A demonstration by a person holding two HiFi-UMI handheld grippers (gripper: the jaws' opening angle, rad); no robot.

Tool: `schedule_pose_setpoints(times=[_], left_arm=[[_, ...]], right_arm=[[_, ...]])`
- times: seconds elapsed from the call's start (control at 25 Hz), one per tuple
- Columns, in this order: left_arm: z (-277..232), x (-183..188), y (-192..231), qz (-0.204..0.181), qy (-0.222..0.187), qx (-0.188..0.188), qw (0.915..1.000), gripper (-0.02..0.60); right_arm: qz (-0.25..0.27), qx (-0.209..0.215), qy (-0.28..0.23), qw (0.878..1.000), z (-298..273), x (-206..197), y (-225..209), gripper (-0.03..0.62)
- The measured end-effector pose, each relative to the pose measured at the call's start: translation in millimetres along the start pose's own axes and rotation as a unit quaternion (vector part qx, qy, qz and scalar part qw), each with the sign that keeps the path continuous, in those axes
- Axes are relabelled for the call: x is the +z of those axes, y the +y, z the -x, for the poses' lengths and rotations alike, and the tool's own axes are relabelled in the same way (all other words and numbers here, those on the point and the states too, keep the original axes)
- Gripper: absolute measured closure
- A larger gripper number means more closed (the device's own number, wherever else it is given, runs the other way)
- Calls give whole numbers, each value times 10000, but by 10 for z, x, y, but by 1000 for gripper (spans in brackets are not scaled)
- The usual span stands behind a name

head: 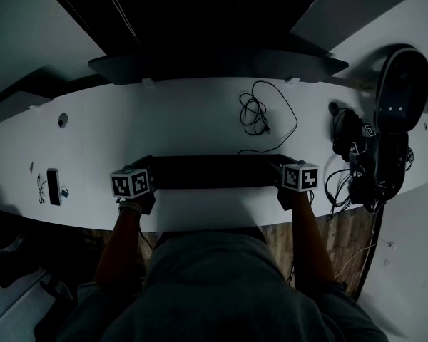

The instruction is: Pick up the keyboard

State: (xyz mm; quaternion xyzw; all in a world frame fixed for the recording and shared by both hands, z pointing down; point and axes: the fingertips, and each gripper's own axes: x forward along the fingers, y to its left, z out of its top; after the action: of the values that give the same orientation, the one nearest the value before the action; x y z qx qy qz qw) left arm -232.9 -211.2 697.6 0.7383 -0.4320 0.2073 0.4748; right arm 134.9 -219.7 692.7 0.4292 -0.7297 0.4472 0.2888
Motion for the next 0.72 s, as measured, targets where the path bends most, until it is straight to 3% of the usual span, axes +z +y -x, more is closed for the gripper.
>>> schedule_pose_setpoints(times=[0.36,0.72], left_arm=[[363,352,-164,-329,-647,57,9973,341],[798,790,-407,-803,-1320,167,9878,342]], right_arm=[[428,78,-697,9966,325,419,237,332],[731,311,-1392,9871,653,802,515,331]])
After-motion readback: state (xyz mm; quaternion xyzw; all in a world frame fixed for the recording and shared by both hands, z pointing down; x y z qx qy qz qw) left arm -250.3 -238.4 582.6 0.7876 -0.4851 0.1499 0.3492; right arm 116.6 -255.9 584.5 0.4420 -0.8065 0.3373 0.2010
